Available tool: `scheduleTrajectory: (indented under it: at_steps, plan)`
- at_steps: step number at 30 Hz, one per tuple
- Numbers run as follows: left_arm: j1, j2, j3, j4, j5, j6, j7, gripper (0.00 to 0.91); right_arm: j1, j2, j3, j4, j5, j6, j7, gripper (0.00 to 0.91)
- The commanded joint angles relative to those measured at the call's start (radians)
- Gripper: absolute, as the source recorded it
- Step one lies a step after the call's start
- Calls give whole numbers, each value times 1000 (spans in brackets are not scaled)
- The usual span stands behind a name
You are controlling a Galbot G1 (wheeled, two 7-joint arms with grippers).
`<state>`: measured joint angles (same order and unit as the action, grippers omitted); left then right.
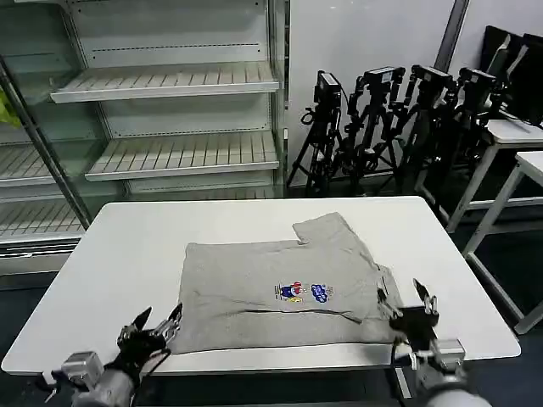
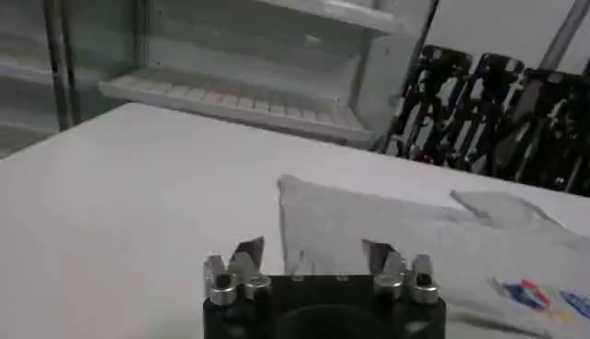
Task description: Fold and organize the clothes.
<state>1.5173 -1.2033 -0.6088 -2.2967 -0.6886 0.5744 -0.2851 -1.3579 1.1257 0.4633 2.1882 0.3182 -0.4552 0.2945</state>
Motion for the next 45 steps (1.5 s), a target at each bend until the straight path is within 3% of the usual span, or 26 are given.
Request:
scheduleTrajectory:
  at_steps: [1, 7, 20, 31, 32, 33, 34, 35, 45]
  plan:
    - [-349, 63, 91, 240, -38, 3, -12, 907, 447, 1, -131, -301, 67, -44, 9, 907]
    - [-560, 101, 248, 432, 41, 4, -8, 907, 660, 27, -199, -531, 143, -118, 8, 907]
    - [-803, 64, 433, 791, 191, 3, 19, 907, 955, 106, -284, -985, 143, -85, -50, 907]
    - [-812, 52, 430, 860, 136, 4, -6, 907, 989, 167, -317, -1113, 148, -89, -80, 907]
    - [-810, 53, 429, 861, 120, 4, -7, 897, 988, 169, -318, -1118, 149, -89, -80, 907]
    - [-808, 53, 427, 863, 109, 5, -8, 615, 987, 170, -320, -1121, 150, -90, -80, 897]
    - [-806, 53, 423, 865, 95, 4, -7, 20, 984, 170, -323, -1122, 151, -92, -81, 464]
    - [-803, 53, 422, 865, 85, 4, -7, 10, 982, 170, -326, -1124, 150, -93, -83, 0]
    - [-756, 63, 414, 805, 29, 3, -7, 10, 944, 163, -325, -1095, 197, -106, -85, 0]
